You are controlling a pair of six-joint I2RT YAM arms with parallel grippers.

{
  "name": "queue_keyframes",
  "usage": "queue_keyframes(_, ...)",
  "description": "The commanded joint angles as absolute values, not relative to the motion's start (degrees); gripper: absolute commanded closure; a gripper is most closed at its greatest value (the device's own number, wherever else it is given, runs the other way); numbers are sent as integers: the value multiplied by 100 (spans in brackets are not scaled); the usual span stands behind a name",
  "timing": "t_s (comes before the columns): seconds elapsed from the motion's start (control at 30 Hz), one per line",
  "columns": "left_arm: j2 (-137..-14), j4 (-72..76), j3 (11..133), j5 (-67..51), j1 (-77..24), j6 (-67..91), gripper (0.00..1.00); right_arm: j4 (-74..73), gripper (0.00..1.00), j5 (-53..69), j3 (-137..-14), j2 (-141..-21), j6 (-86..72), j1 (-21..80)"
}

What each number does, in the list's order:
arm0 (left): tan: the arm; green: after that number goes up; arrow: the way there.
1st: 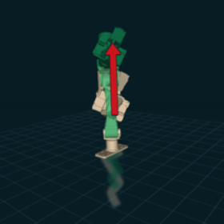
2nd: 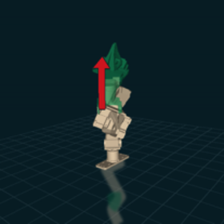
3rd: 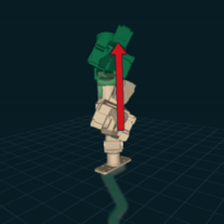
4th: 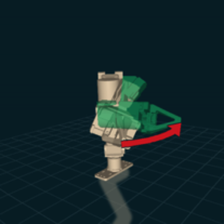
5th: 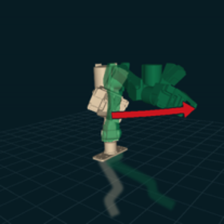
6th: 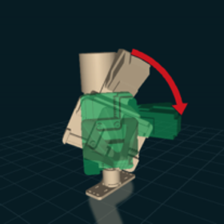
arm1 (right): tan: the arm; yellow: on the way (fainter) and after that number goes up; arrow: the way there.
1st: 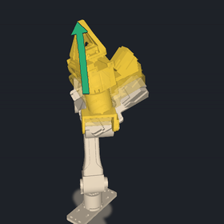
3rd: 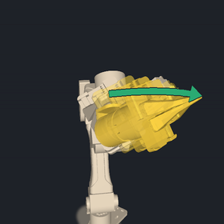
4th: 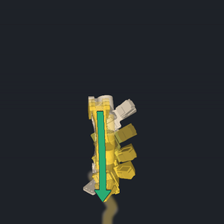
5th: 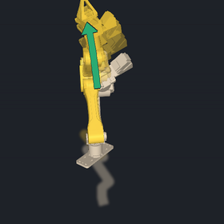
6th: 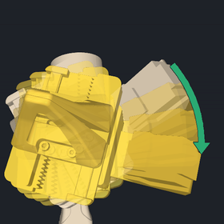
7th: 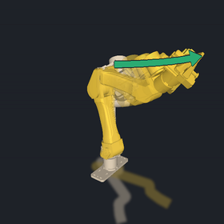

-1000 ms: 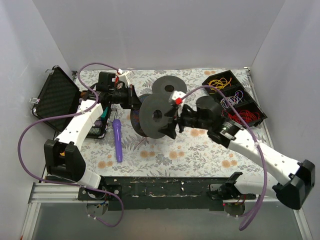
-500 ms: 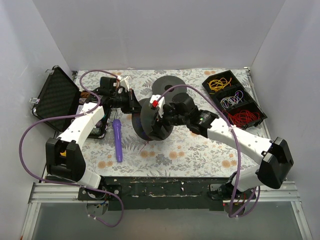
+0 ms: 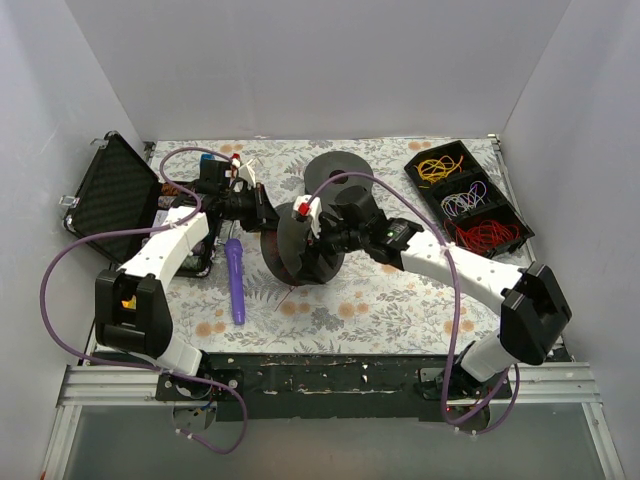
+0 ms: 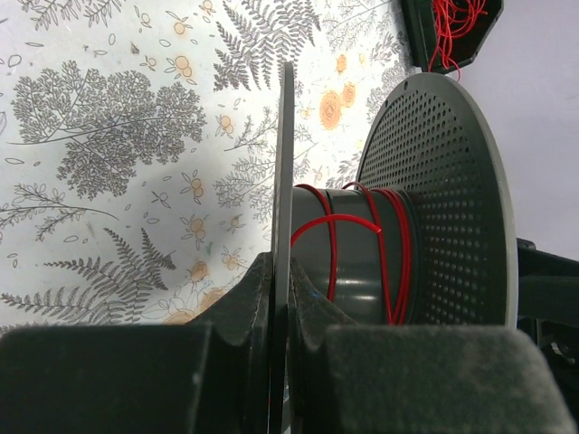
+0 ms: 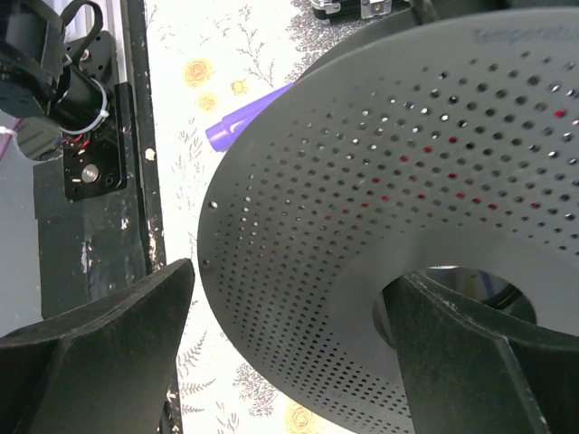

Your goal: Wrap the cables

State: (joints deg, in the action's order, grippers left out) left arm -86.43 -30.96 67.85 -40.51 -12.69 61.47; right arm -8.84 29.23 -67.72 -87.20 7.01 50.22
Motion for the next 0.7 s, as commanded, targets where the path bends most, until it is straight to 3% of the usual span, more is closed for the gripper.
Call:
queue_keyframes(0.0,-8534,-2575,6794,-4517,-1248,6601,100,-475,8,3481,-6514,-8245,650,5369)
queue_keyframes(0.13,-8534,-2514,6794,-4623,-1257,6653,100,-62,8,2665,-6109,-8209,492,5510)
queue_keyframes(0.37,-8736,-2443,6759,-4799,-1257,6733,100,-456,11,977,-6459,-8955,606,5607)
queue_keyframes(0.47,-8876,-2443,6750,-4773,-1257,6654,100,-562,24,730,-6495,-9018,624,5607)
queue_keyframes(0.6,-9201,-2513,6811,-4527,-1248,6505,100,-632,50,546,-6399,-8965,519,5607)
queue_keyframes(0.67,-9456,-2653,7004,-4290,-1257,6320,91,-808,62,361,-6416,-9026,492,5616)
